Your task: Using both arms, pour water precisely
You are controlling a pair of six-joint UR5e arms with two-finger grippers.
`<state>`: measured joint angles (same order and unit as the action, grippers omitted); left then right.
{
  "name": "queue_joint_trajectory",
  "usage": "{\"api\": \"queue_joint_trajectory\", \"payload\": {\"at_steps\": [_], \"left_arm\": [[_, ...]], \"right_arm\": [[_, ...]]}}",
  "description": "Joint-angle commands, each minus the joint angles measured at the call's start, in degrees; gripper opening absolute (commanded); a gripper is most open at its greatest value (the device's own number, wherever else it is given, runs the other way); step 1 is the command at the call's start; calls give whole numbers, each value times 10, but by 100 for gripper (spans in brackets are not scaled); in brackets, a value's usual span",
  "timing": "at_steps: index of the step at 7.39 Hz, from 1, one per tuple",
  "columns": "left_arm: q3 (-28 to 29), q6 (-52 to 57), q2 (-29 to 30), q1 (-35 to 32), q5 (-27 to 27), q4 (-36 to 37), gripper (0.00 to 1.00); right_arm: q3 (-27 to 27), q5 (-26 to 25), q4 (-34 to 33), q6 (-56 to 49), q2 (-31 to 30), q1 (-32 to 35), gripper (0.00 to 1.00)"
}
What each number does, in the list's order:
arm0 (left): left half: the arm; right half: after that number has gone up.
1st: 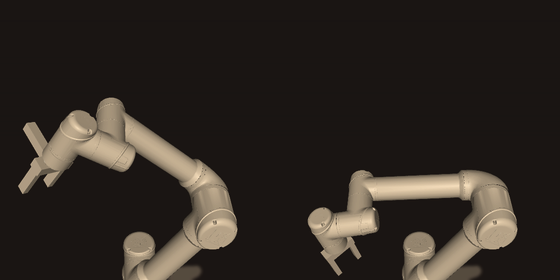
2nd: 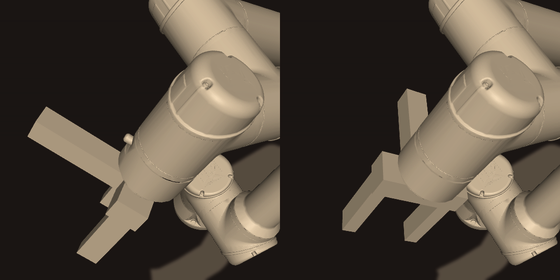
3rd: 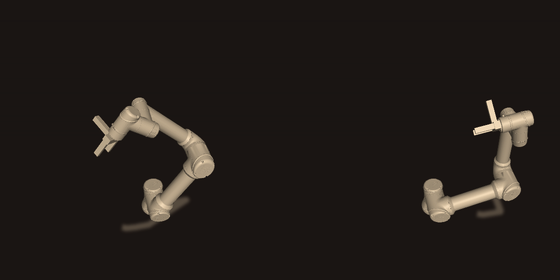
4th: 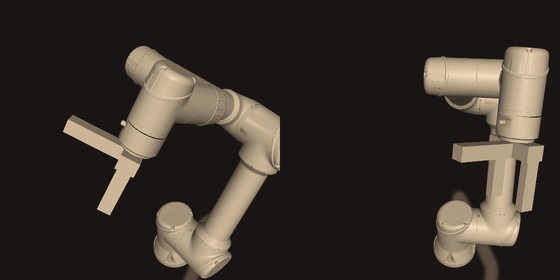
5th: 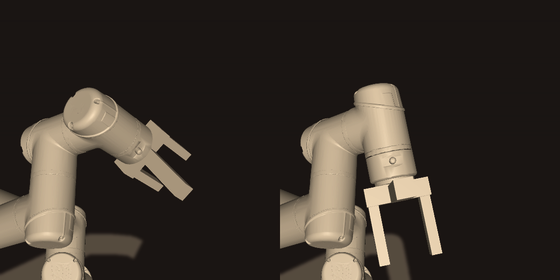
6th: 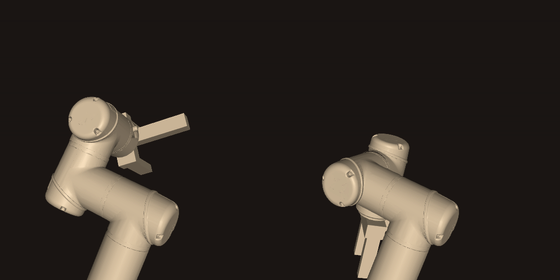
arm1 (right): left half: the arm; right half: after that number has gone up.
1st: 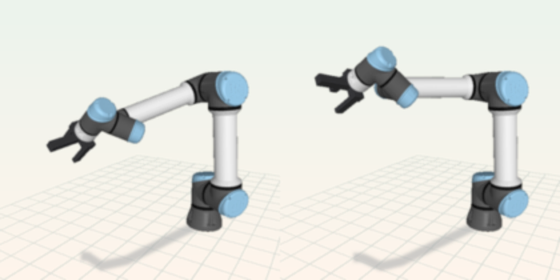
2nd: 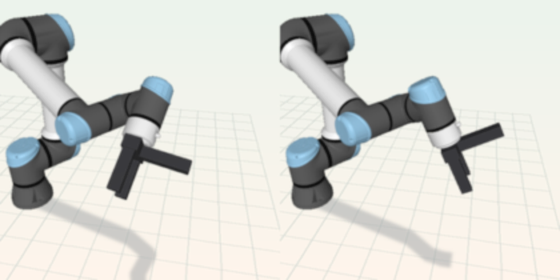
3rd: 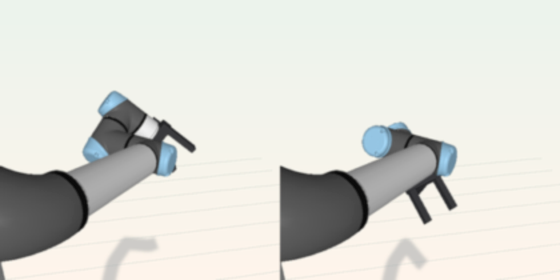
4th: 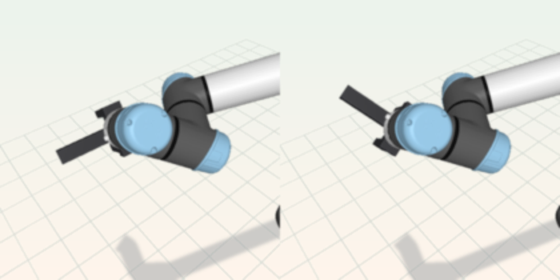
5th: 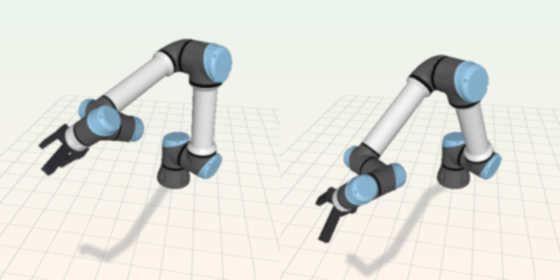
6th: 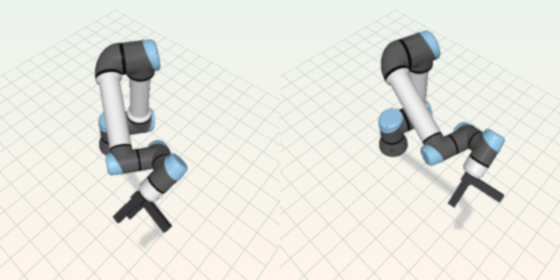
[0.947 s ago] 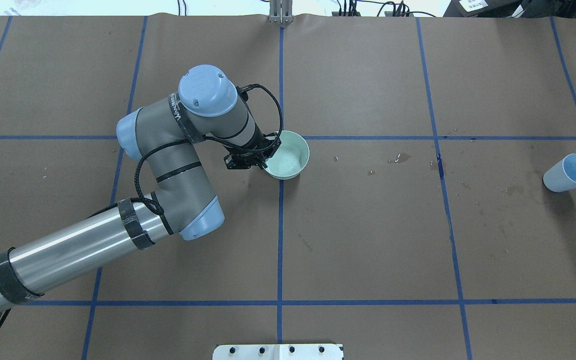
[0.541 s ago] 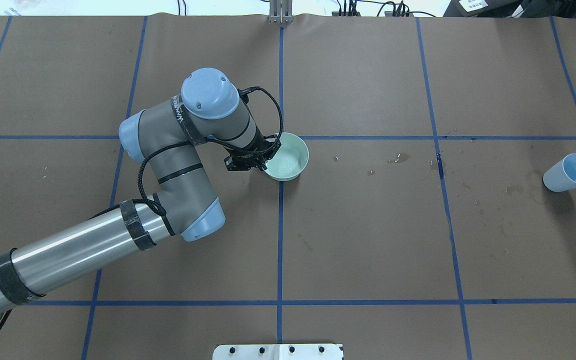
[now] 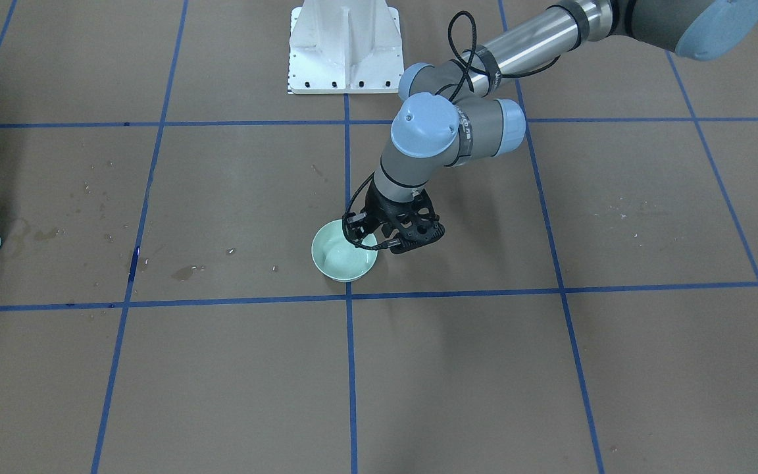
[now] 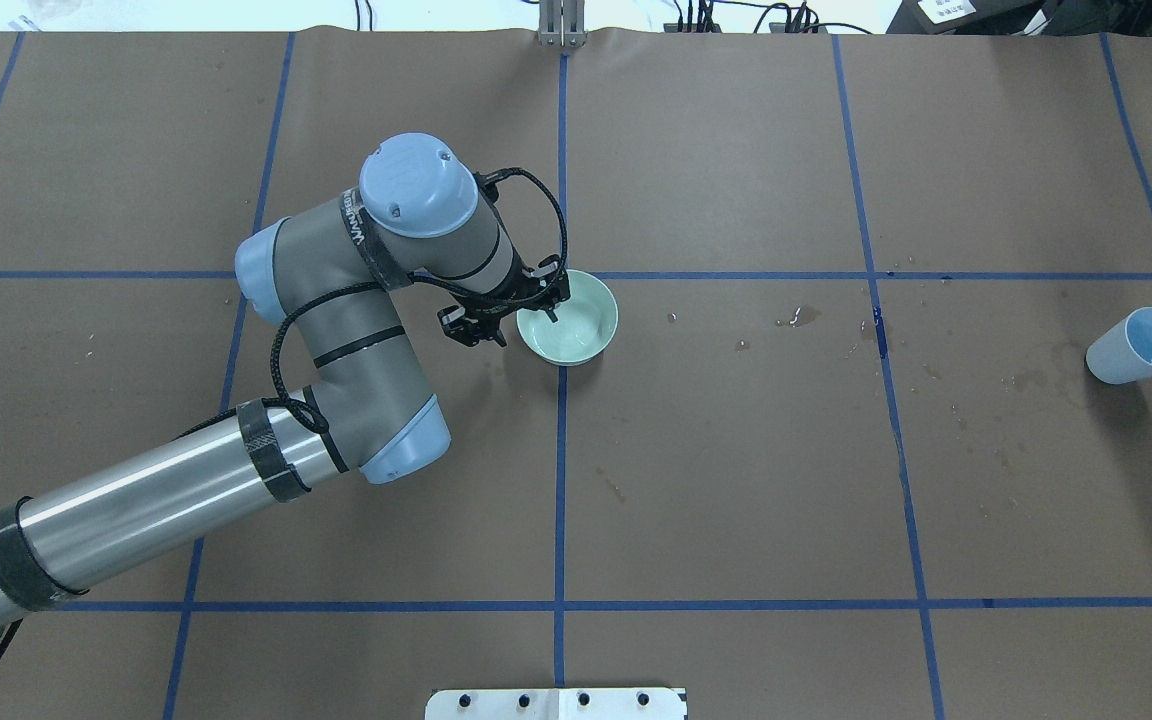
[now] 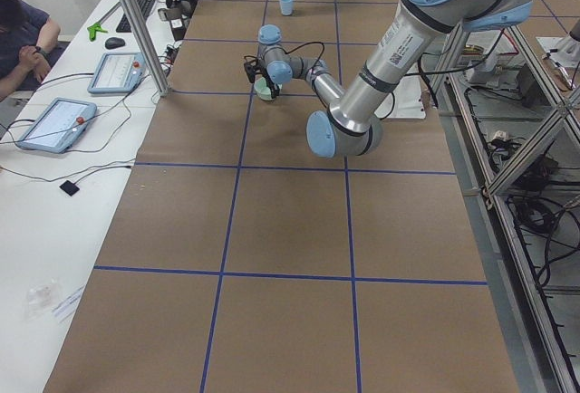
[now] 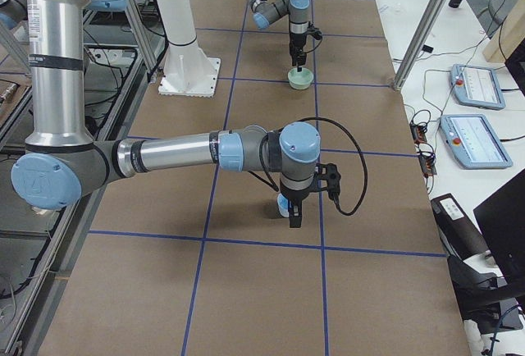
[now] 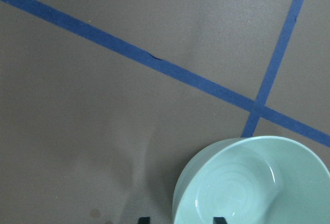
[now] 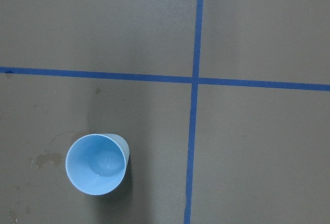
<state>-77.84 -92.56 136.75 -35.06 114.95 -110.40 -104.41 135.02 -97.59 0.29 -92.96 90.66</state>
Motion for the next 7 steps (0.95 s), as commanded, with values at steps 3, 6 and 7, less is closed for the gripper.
{"api": "queue_joint_trajectory", "payload": {"at_steps": [3, 6, 7], "left_arm": [[-111, 5, -69, -29, 5, 43, 100], [-145, 5, -97, -35, 4, 52, 100], [-153, 4, -106, -36, 4, 52, 100]], "right_arm": [[-142, -115, 26, 334, -39, -140, 98], [-157, -276, 247, 637, -155, -310, 98], [-160, -333, 266, 717, -164, -372, 98]]}}
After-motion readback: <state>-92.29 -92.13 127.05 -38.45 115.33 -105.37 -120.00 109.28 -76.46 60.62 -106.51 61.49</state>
